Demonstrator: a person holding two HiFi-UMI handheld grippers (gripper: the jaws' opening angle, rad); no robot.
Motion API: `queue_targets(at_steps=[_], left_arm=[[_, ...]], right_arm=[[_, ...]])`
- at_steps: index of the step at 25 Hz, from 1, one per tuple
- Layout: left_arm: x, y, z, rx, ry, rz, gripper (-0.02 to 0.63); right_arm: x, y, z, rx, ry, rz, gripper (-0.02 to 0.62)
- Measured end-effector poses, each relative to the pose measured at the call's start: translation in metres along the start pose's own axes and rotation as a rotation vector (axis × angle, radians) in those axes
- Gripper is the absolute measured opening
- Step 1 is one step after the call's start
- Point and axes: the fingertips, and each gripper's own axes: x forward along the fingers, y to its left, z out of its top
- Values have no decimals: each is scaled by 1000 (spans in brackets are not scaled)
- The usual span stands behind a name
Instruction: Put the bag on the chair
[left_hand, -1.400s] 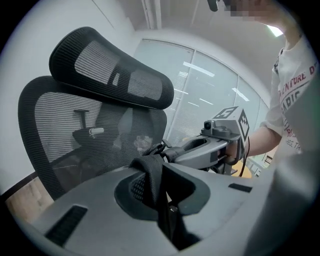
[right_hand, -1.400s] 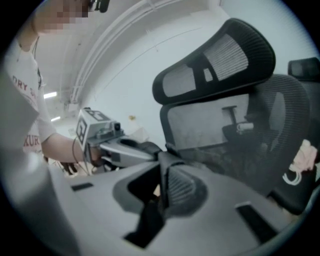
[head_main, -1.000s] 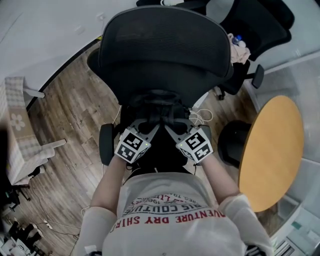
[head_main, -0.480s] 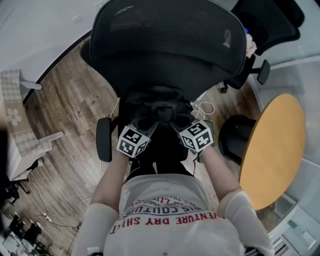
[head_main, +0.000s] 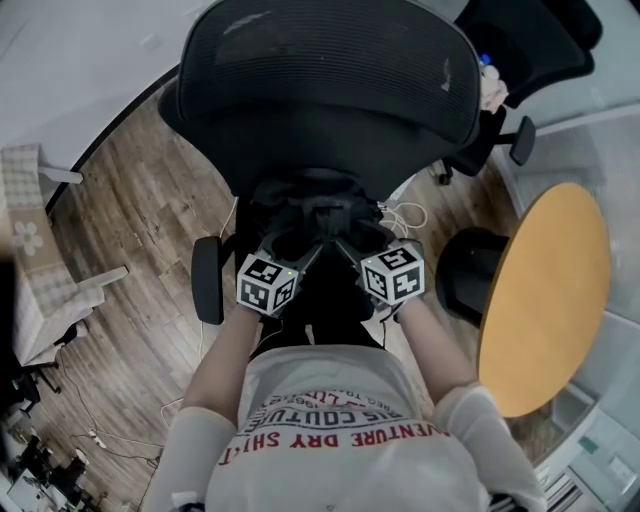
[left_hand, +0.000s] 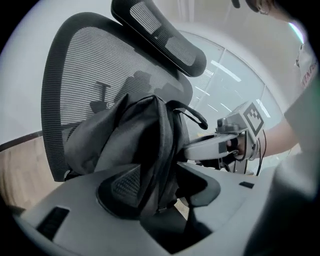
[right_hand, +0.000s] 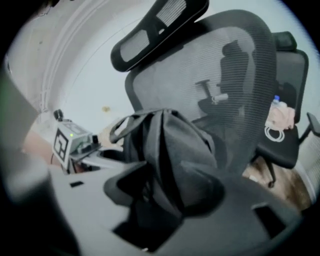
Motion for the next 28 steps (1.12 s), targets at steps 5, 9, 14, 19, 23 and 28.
queue_targets(at_steps=[5,9,14,19,23,28], left_arm=[[-13,-8,13,0,-45,29,245],[-27,-12,31,86,-51,78,244],[-50,-27,68,249,-107,75,187],[-81,-35,112,373,-250,129,49],[-102,-50,138,392,-304,101,35],[-137,-71,182,351,-398,31,32]], right_arm=[[-22,3,22,-9,-65,-41,224],[-41,16,45,-40,-133,-44,224],[-66,34,76,-59,-228,-68,179],[-94,44,109,-16,-351,-116,54],[-117,58,132,-71,-430,-128,34],[-143,81,156,-174,-538,-127,28]])
